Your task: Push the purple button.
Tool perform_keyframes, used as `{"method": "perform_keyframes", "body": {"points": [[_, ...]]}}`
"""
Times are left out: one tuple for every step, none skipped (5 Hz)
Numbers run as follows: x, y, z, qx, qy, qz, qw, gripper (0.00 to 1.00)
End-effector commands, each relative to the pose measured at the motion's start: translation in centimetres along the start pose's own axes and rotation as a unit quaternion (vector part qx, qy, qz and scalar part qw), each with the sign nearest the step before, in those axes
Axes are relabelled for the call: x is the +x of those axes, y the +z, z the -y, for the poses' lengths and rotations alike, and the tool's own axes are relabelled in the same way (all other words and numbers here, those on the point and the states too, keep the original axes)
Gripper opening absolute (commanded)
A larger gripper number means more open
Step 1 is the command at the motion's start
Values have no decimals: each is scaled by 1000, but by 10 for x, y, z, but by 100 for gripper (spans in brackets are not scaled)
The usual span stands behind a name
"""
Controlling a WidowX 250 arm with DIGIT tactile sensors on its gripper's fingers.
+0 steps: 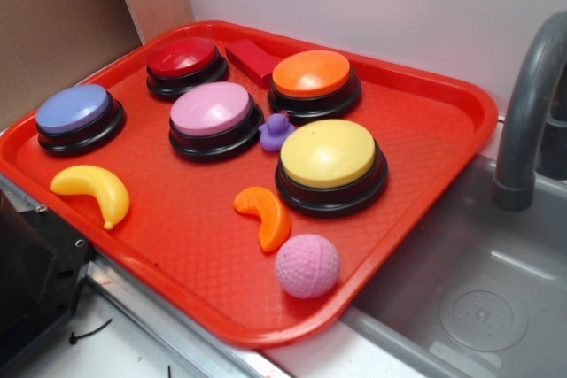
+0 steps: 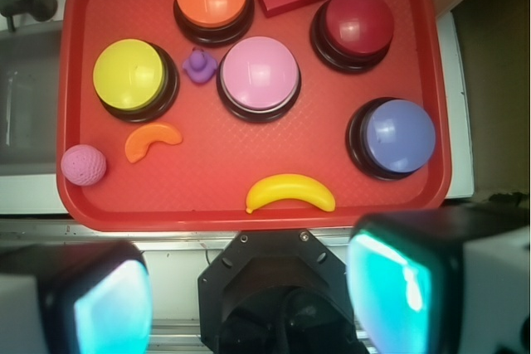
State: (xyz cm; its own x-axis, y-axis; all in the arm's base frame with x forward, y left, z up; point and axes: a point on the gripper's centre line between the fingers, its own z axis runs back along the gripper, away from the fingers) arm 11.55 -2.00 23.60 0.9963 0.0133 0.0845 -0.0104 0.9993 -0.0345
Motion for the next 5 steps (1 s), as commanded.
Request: {"method": "perform_keyframes", "body": {"points": [[0,0,0,0,0,0,1000,100],[4,-39,-51,24,89,-8,996,100],[7,-79,-105,49,182,32,982,100],[19,-97,-123,53,211,31,976,100],[34,-110,-131,63,210,22,975,100]]}}
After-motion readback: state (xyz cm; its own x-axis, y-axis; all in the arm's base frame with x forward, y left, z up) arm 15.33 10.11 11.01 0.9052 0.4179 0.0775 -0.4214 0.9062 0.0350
